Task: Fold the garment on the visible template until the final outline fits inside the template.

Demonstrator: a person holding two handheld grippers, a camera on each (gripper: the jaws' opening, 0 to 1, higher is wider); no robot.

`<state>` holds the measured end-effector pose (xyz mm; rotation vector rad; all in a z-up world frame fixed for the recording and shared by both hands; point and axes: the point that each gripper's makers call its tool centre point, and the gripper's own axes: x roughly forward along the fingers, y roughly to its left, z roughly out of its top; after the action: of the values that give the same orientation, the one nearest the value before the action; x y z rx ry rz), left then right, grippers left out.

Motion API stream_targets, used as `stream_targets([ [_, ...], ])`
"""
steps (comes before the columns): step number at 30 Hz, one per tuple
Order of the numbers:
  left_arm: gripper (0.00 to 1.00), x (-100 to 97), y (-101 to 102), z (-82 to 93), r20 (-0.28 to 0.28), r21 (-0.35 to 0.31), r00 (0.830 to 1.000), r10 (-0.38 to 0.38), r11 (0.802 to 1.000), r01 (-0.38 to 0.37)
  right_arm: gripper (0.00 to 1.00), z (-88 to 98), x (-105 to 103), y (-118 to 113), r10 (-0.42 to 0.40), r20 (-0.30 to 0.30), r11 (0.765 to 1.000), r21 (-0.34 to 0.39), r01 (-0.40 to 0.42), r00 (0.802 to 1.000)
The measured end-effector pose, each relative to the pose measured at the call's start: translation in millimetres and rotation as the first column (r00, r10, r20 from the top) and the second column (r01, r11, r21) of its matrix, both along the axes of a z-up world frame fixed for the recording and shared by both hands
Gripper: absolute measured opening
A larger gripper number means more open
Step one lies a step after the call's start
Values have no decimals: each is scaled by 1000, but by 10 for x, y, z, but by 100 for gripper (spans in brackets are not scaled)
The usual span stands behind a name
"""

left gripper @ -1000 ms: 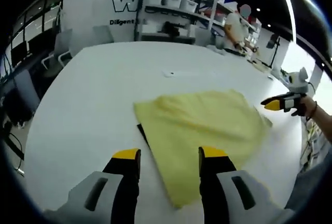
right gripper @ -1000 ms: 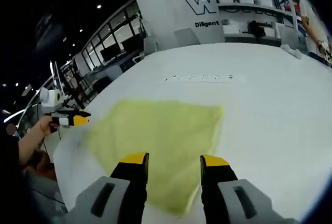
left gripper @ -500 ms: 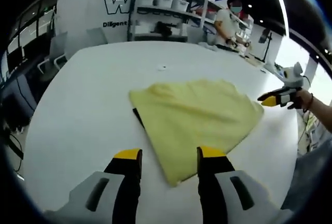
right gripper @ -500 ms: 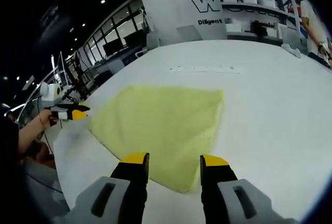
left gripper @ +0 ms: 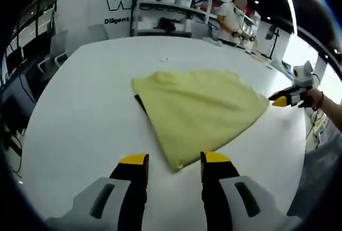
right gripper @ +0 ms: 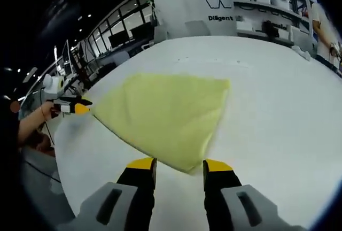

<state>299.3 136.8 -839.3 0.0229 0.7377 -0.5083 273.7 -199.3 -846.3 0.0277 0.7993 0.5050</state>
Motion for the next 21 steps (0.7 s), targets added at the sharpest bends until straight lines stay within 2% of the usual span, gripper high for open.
stream_targets([
  [3, 37, -15, 22, -37, -4, 21, 1000, 1, 1000, -1, 25, -52, -34, -21, -9, -3, 1000, 2, 9, 1000],
  [7, 34, -41, 0, -85, -15, 3, 1000, 3, 1000, -3, 17, -127, -54, -82, -22, 2, 999, -23, 22, 1000],
  [13, 29, -51, -2, -132, -22, -4, 1000, 6, 1000, -6, 10, -145, 15, -148, -61, 25, 998, -14, 61, 998],
  [21, 17, -53, -44, -178, -11, 7, 1000, -25, 1000, 25, 1, -169, 29, -114, -18, 42, 1000, -25, 19, 999],
])
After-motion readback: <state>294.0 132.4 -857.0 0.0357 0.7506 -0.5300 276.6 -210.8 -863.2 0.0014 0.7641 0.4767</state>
